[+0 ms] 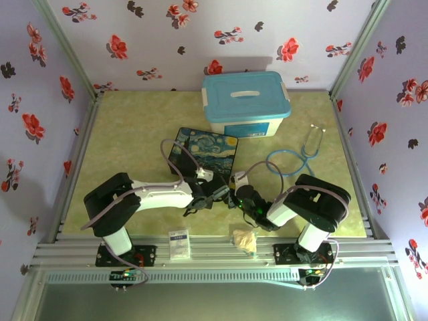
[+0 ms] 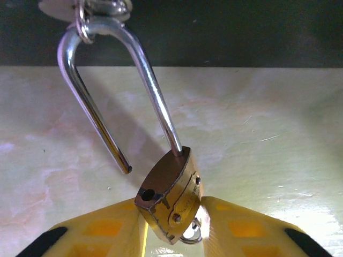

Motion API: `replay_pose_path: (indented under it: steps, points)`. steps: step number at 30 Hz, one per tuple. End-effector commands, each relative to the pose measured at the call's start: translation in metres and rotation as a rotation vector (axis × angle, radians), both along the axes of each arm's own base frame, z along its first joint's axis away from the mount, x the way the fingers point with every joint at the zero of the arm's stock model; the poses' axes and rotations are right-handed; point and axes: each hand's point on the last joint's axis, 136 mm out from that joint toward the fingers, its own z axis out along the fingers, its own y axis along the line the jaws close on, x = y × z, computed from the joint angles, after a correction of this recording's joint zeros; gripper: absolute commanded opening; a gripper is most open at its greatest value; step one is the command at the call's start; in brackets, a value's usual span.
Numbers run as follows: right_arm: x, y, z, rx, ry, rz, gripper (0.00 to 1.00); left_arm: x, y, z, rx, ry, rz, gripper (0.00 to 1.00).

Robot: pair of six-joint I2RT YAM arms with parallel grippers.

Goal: Unlock the padlock with the key

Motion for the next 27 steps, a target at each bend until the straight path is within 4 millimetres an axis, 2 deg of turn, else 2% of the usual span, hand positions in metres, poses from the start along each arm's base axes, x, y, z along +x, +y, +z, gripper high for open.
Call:
replay_pose_path:
  steps: [1, 4, 12, 20, 24, 27]
  points:
    - [-0.009, -0.018, -0.026, -0.058, 0.075, -0.032, 0.31, 0.004, -0.004, 0.013, 0.005, -0.055, -0.030, 0.30]
    - [-0.011, -0.019, -0.029, -0.060, 0.079, -0.031, 0.31, 0.002, -0.016, 0.018, -0.048, -0.058, -0.053, 0.27]
    - [-0.012, -0.021, -0.034, -0.065, 0.088, -0.033, 0.31, -0.001, -0.021, 0.027, -0.012, -0.045, -0.056, 0.31]
    - [-0.013, -0.024, -0.036, -0.056, 0.084, -0.041, 0.31, -0.004, -0.035, 0.024, -0.089, -0.032, -0.064, 0.33]
    - [-0.015, -0.021, -0.023, -0.020, 0.033, -0.018, 0.32, 0.000, -0.028, 0.034, -0.170, -0.054, -0.029, 0.32]
    - [-0.018, -0.013, -0.010, -0.025, 0.005, 0.005, 0.34, 0.005, -0.017, 0.055, -0.280, -0.092, -0.017, 0.34]
